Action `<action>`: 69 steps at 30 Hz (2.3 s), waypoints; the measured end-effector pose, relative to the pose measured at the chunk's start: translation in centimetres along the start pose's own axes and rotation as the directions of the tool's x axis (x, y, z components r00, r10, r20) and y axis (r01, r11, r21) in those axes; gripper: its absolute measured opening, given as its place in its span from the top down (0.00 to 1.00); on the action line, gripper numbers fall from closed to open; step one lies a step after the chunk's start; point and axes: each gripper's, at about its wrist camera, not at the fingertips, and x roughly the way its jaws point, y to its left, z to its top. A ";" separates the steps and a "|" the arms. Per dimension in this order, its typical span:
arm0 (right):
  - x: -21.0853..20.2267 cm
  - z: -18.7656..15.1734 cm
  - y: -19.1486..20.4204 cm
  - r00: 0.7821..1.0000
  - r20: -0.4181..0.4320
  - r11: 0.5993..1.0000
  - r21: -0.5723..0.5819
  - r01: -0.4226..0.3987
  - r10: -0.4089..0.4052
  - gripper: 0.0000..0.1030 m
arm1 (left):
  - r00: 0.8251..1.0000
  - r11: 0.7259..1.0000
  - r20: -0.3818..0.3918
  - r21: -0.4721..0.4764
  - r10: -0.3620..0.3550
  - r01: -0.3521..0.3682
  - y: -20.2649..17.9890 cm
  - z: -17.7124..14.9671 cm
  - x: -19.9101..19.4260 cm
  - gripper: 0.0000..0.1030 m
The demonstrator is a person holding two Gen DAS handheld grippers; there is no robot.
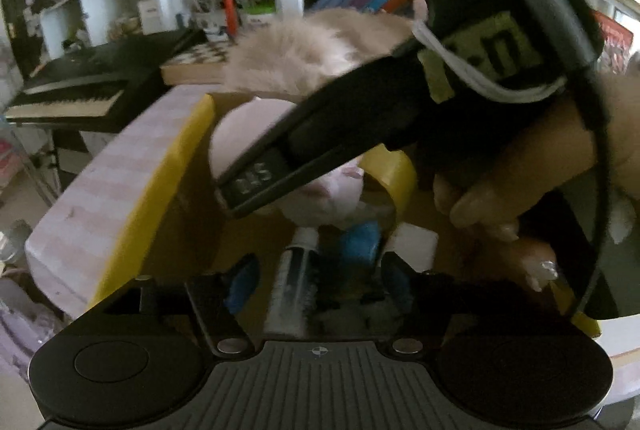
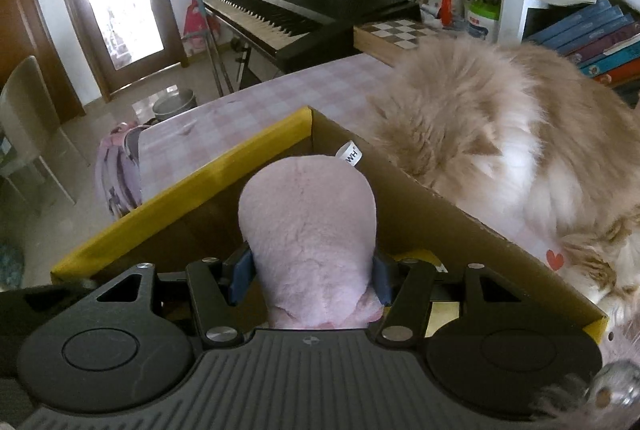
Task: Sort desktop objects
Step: 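Lower the pig and cloth into the box and open both grippers, then lift both grippers out of the box and move back over the table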
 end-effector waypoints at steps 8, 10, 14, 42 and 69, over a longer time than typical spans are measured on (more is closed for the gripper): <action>-1.7 0.3 0.0 0.996 0.083 1.000 0.023 -0.013 0.011 0.26 | 0.999 0.999 0.026 -0.033 0.029 -0.029 0.8 -0.1 -1.5 0.28; -2.6 0.3 0.0 0.994 0.105 1.000 0.024 -0.006 0.003 0.26 | 0.999 0.999 0.032 -0.032 0.026 -0.025 1.0 0.1 -1.5 0.28; -4.1 -0.2 0.0 0.991 0.130 0.999 0.047 0.007 -0.013 0.26 | 0.999 0.999 0.048 -0.033 0.016 -0.014 1.1 0.1 -1.9 0.28; -18.6 -9.8 6.9 0.877 0.343 0.939 0.196 0.283 -0.336 0.26 | 0.973 0.996 0.229 -0.092 0.028 -0.006 5.3 -4.6 -12.7 0.16; -19.8 -22.3 17.2 0.925 0.188 0.930 0.236 0.283 -0.329 0.26 | 0.993 0.994 0.118 -0.108 -0.024 0.036 5.6 -14.7 -17.3 0.16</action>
